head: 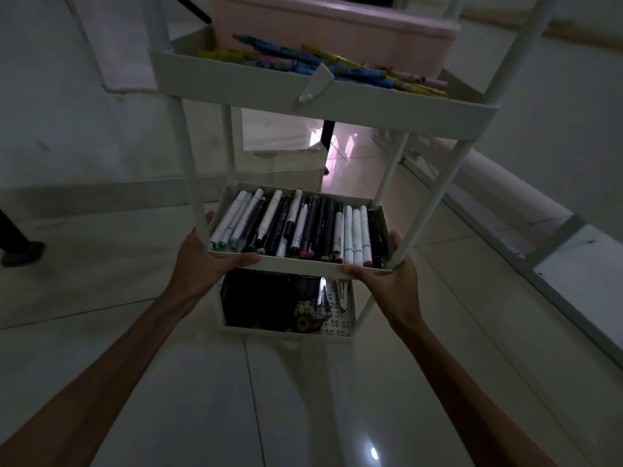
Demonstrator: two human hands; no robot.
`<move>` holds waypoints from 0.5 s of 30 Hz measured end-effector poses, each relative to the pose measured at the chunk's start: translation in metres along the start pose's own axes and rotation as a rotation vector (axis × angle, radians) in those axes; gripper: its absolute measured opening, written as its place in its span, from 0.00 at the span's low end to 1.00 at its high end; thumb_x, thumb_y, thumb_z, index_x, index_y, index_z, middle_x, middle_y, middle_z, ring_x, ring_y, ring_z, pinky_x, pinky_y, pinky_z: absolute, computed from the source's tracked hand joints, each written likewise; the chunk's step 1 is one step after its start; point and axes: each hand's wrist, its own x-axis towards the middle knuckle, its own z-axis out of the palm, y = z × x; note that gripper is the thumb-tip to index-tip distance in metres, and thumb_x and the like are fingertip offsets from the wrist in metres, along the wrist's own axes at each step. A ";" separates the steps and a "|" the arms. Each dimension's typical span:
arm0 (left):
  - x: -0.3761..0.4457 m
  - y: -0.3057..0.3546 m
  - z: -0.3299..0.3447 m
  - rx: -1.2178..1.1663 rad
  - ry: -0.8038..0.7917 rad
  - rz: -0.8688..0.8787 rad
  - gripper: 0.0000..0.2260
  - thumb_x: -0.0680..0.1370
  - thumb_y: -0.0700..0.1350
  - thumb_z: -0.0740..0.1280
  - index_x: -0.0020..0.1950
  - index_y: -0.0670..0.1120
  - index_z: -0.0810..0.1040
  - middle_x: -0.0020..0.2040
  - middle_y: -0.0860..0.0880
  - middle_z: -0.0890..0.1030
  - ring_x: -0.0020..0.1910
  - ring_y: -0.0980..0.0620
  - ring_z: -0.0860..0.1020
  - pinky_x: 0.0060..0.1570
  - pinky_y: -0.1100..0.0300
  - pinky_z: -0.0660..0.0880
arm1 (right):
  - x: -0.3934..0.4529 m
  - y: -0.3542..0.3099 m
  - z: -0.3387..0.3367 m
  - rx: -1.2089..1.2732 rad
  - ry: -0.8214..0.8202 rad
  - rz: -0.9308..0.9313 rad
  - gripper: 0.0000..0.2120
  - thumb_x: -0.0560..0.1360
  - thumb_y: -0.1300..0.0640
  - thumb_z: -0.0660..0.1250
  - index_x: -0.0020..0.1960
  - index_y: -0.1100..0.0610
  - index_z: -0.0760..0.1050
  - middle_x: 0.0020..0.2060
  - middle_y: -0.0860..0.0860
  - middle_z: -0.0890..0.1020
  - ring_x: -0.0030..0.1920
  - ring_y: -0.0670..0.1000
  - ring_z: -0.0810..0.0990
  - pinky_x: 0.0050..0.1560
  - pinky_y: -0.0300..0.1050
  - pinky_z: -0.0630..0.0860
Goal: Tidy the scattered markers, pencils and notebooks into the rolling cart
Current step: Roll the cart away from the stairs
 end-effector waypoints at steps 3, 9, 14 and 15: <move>0.007 0.003 0.014 -0.007 -0.036 0.009 0.54 0.54 0.55 0.80 0.77 0.47 0.62 0.75 0.50 0.65 0.73 0.51 0.65 0.70 0.51 0.65 | -0.004 0.003 -0.013 -0.022 0.052 0.016 0.35 0.62 0.54 0.83 0.64 0.55 0.73 0.55 0.50 0.82 0.49 0.49 0.85 0.45 0.48 0.84; 0.022 0.009 0.042 -0.033 -0.084 0.033 0.51 0.56 0.52 0.81 0.76 0.47 0.62 0.73 0.52 0.67 0.67 0.59 0.65 0.69 0.56 0.66 | 0.002 0.008 -0.033 -0.037 0.118 0.031 0.35 0.61 0.53 0.83 0.64 0.55 0.73 0.56 0.50 0.82 0.50 0.48 0.85 0.45 0.48 0.84; 0.037 0.013 0.066 -0.008 -0.113 0.063 0.47 0.61 0.46 0.82 0.76 0.46 0.62 0.68 0.55 0.68 0.63 0.62 0.64 0.63 0.63 0.64 | 0.008 0.015 -0.046 -0.048 0.161 0.059 0.35 0.62 0.53 0.83 0.65 0.54 0.73 0.56 0.50 0.82 0.50 0.49 0.84 0.46 0.49 0.84; 0.040 0.016 0.072 -0.006 -0.121 0.069 0.47 0.61 0.45 0.81 0.75 0.46 0.63 0.67 0.56 0.67 0.62 0.62 0.64 0.62 0.64 0.64 | 0.009 0.016 -0.051 -0.055 0.174 0.064 0.36 0.62 0.53 0.83 0.65 0.54 0.72 0.57 0.50 0.81 0.50 0.49 0.84 0.46 0.49 0.84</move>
